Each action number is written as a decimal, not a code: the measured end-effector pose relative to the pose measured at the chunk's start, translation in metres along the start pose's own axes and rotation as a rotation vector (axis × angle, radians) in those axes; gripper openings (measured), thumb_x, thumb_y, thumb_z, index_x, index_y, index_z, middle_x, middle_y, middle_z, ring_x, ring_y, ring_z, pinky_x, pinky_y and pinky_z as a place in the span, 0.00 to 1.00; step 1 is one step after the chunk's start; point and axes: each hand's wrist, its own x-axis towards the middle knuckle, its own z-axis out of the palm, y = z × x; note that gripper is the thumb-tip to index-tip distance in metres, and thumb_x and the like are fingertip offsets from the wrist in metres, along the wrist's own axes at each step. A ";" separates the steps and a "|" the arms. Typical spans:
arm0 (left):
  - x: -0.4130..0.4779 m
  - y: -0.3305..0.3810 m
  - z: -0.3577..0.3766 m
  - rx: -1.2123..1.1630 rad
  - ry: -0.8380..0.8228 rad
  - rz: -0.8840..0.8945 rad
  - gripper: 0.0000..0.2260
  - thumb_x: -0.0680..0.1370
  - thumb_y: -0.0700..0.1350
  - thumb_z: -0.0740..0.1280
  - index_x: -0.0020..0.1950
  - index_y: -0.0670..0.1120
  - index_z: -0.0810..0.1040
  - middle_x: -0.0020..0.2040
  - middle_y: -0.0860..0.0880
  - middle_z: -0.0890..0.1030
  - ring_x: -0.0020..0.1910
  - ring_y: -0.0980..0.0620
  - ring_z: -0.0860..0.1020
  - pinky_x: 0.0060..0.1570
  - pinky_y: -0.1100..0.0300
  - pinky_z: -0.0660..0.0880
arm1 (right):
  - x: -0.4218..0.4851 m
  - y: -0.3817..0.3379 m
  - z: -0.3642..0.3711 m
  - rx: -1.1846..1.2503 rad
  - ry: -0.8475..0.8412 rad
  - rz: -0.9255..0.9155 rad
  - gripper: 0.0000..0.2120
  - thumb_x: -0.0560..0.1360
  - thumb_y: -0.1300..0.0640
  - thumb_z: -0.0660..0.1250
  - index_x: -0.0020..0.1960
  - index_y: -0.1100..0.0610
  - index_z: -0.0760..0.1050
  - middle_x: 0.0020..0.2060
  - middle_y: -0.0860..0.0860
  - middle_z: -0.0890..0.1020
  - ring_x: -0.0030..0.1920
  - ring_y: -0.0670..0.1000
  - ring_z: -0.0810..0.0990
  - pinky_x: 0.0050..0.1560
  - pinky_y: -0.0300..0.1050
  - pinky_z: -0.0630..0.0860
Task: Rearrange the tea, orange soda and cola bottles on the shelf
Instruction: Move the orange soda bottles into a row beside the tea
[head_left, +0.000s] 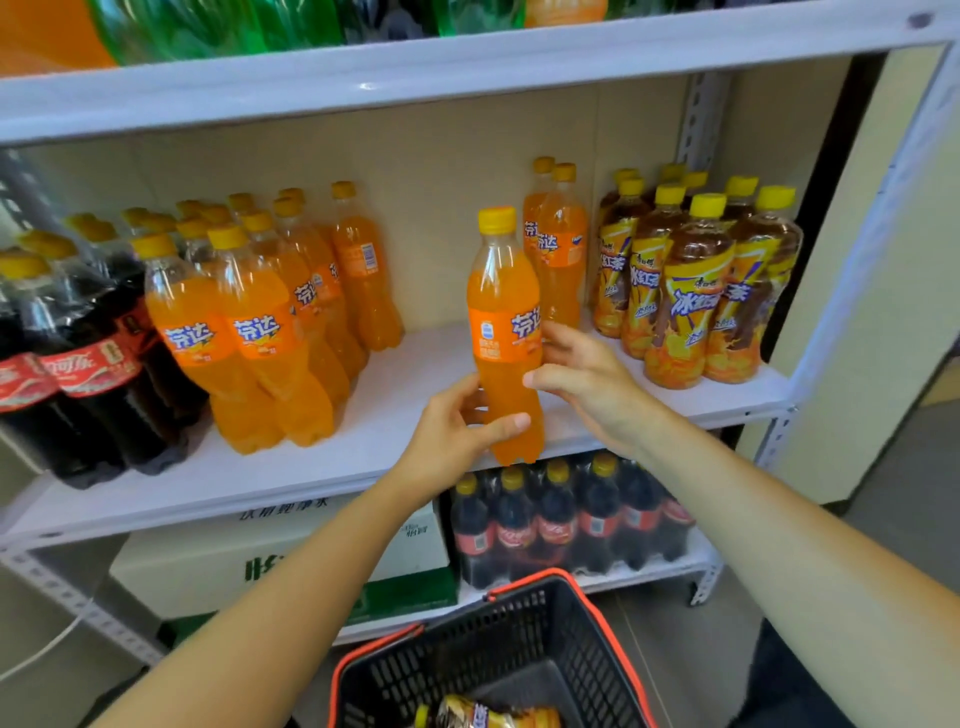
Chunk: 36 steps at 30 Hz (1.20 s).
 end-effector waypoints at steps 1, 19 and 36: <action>-0.008 0.003 0.000 -0.018 -0.016 -0.007 0.21 0.74 0.46 0.78 0.67 0.47 0.79 0.59 0.47 0.85 0.57 0.46 0.84 0.58 0.48 0.81 | -0.006 -0.001 0.001 0.022 -0.013 -0.008 0.23 0.76 0.71 0.67 0.69 0.58 0.74 0.58 0.58 0.84 0.59 0.55 0.83 0.64 0.51 0.78; -0.058 -0.002 0.011 -0.206 -0.042 -0.234 0.33 0.58 0.52 0.80 0.61 0.51 0.76 0.59 0.48 0.83 0.54 0.46 0.84 0.43 0.59 0.80 | -0.026 0.015 -0.012 0.380 0.234 0.110 0.28 0.70 0.43 0.73 0.66 0.54 0.75 0.49 0.50 0.85 0.50 0.51 0.84 0.47 0.48 0.82; -0.055 0.000 0.000 -0.413 0.053 -0.192 0.25 0.60 0.47 0.79 0.56 0.52 0.80 0.59 0.42 0.83 0.50 0.38 0.85 0.52 0.42 0.80 | -0.023 0.010 -0.037 0.485 0.256 0.140 0.10 0.81 0.52 0.67 0.62 0.46 0.79 0.50 0.50 0.86 0.49 0.50 0.86 0.47 0.50 0.83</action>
